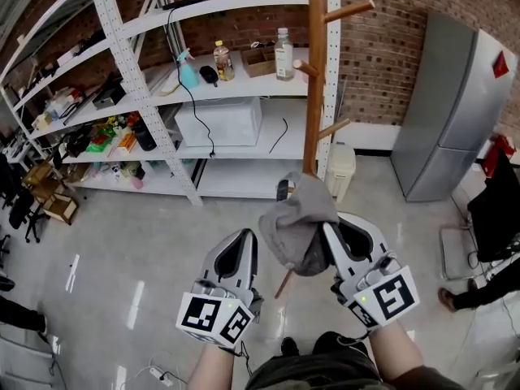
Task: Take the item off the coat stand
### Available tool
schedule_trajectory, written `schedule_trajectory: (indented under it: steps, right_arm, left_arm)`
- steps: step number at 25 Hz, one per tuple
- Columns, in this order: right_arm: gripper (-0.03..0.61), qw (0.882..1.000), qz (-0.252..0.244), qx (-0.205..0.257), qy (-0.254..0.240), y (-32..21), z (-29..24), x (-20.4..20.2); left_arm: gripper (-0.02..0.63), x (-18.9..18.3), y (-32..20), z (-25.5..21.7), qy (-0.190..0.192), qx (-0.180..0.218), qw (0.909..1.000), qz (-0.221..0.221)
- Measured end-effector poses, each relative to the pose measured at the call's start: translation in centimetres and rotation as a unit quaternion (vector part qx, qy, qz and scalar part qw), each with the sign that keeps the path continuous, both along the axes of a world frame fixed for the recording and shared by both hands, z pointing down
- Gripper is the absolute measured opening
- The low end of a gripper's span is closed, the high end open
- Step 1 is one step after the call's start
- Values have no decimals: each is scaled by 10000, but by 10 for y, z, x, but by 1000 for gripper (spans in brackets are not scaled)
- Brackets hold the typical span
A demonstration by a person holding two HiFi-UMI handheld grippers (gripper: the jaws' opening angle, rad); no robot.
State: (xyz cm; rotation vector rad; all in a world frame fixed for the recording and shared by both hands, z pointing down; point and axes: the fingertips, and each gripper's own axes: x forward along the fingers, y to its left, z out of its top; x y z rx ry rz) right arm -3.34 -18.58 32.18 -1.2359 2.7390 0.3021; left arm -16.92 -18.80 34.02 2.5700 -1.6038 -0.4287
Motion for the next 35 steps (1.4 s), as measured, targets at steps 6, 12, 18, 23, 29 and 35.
schedule_trajectory:
  steps: [6, 12, 18, 23, 29, 35]
  right_arm:
    - [37, 9996, -248, -143, 55, 2, 13, 4]
    - [37, 9983, -465, -333, 83, 16, 26, 20]
    - [35, 9973, -493, -495, 235, 40, 47, 42]
    - [35, 9973, -395, -504, 347, 55, 51, 68]
    - [35, 9974, -263, -601, 290, 73, 59, 96]
    - [35, 9973, -294, -594, 311, 90, 51, 106]
  left_arm:
    - [8, 6, 11, 2, -121, -52, 9996, -260]
    - [8, 18, 35, 10, -124, -190, 9983, -534]
    - [8, 39, 61, 22, -139, -310, 9974, -637]
    - [7, 65, 77, 24, -161, -379, 9975, -572]
    - [7, 89, 100, 32, -188, -418, 9977, -509]
    - [7, 102, 114, 23, -163, -395, 9981, -454]
